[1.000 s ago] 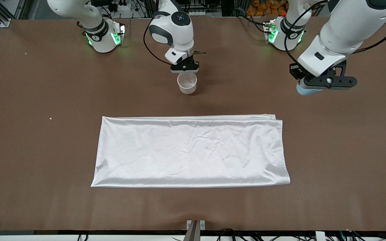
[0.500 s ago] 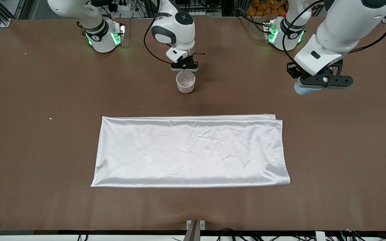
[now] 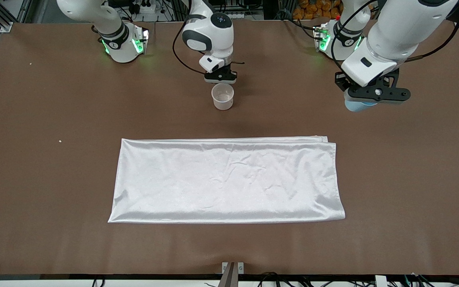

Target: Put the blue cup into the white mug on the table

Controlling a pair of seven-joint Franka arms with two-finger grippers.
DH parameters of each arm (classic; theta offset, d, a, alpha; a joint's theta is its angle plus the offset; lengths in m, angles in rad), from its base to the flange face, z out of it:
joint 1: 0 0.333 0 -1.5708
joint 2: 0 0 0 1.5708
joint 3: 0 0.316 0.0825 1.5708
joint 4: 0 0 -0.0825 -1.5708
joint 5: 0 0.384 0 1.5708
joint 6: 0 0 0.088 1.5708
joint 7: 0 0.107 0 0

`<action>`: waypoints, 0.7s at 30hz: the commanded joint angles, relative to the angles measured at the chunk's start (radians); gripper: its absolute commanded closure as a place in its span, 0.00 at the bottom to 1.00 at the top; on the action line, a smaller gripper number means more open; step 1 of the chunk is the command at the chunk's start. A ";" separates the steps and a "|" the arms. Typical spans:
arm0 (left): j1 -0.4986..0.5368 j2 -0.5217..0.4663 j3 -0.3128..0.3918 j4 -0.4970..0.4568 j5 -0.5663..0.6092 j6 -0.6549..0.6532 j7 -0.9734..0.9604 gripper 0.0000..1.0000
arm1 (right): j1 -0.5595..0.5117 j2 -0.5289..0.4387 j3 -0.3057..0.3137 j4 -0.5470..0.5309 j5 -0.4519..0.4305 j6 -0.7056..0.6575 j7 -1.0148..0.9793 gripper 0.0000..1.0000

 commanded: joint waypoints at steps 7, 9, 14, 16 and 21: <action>0.003 -0.015 -0.033 0.004 -0.021 -0.009 0.004 1.00 | 0.018 -0.042 -0.009 0.010 -0.030 -0.014 0.042 0.00; 0.005 -0.013 -0.053 0.006 -0.022 -0.009 0.002 1.00 | 0.015 -0.061 -0.011 0.013 -0.030 -0.033 0.039 0.00; 0.003 -0.011 -0.090 0.009 -0.022 -0.009 -0.004 1.00 | 0.004 -0.096 -0.013 0.073 -0.028 -0.149 0.022 0.00; 0.005 -0.008 -0.113 0.012 -0.021 -0.009 -0.018 1.00 | -0.002 -0.100 -0.011 0.091 -0.027 -0.178 0.022 0.00; 0.000 -0.005 -0.171 0.010 -0.021 -0.009 -0.048 1.00 | -0.039 -0.114 -0.011 0.094 -0.025 -0.178 0.000 0.00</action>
